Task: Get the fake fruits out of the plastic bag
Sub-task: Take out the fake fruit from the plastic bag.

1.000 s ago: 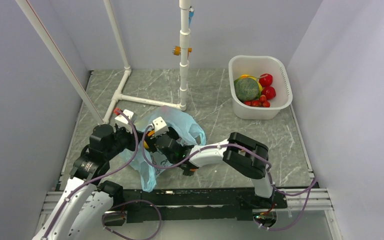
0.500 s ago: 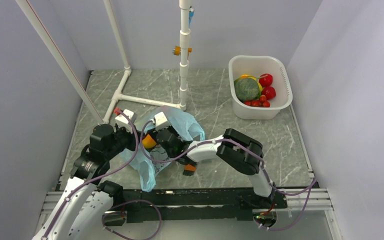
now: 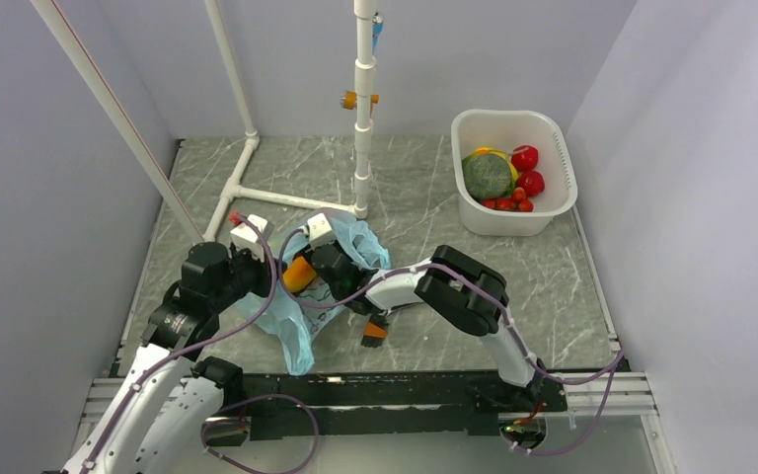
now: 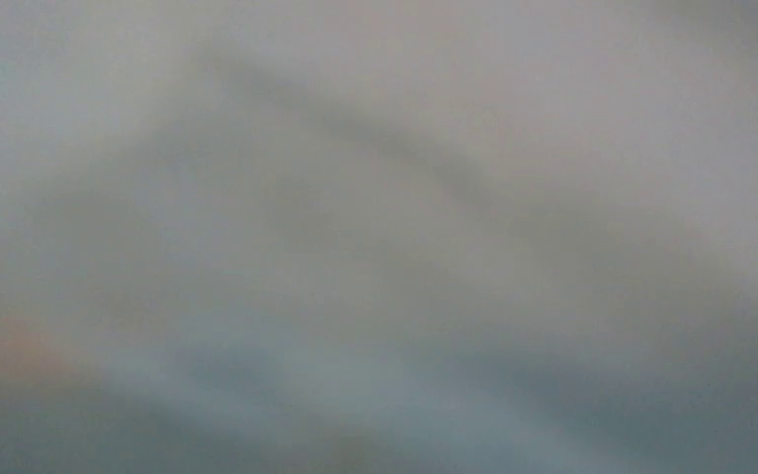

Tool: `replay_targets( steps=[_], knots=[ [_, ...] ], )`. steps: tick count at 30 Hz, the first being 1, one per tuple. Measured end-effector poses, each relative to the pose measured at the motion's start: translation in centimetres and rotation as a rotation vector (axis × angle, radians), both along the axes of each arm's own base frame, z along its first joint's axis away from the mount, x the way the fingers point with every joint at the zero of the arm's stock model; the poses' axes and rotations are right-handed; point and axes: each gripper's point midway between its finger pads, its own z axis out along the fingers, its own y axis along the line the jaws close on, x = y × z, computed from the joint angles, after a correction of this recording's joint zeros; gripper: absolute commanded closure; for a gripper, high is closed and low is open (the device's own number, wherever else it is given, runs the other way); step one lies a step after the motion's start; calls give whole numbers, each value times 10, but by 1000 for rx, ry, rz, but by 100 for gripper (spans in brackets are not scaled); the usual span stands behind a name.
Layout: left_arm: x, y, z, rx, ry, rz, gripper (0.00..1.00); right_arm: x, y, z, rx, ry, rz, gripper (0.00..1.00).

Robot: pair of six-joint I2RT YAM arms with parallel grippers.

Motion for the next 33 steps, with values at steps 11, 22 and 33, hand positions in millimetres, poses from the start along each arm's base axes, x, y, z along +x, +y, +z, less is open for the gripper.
replay_targets(
  steps=[11, 22, 33],
  knots=[
    [1, 0, -2, 3, 9, 0, 100, -5, 1, -3, 8, 27, 40, 81],
    [2, 1, -4, 12, 20, 10, 100, -61, 8, 45, 148, 106, 164, 93],
    [5, 6, -7, 33, 39, 39, 100, -137, 19, 71, 295, 274, 365, 97]
  ],
)
